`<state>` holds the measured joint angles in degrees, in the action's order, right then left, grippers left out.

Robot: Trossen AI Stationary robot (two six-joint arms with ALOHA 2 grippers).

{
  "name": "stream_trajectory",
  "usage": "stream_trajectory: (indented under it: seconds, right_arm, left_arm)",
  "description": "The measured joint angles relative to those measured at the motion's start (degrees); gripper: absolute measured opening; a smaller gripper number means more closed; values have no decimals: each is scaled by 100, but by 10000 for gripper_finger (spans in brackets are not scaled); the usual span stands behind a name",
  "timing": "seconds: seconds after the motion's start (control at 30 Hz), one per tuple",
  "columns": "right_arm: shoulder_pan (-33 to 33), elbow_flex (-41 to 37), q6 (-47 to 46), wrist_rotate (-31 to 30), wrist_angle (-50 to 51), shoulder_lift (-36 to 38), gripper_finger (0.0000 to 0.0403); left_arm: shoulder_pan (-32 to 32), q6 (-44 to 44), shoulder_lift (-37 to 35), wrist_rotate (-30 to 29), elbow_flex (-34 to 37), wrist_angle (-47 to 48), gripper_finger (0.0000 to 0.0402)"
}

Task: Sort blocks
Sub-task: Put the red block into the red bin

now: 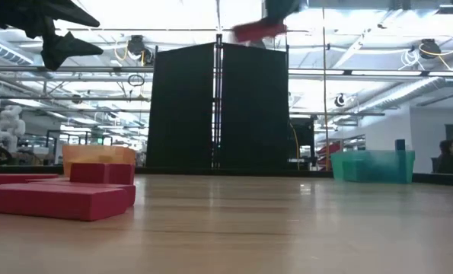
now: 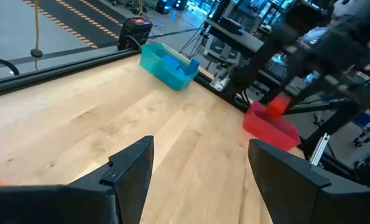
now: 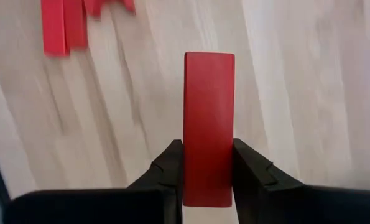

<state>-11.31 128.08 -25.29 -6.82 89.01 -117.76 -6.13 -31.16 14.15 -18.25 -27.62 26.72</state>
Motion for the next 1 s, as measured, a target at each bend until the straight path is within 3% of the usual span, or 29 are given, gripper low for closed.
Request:
stream_trajectory:
  seconds: [0.27, 0.53, 0.87, 1.0]
  right_arm:
    - [-1411, -1003, -2251, -173, 110, 1187, 61]
    - [-3079, -2717, -5681, -148, 114, 2151, 61]
    - [-4675, -4495, -9275, 749, 48, 2728, 61]
    - [-4905, -4943, -9521, 1264, -322, 2788, 61]
  left_arm:
    - [0, 2, 1, -1, -2, -61, 258]
    - [0, 4, 2, -103, -2, -63, 258]
    - [-2, 9, 2, -724, -2, -65, 258]
    - [-1, 2, 4, -775, -2, -65, 258]
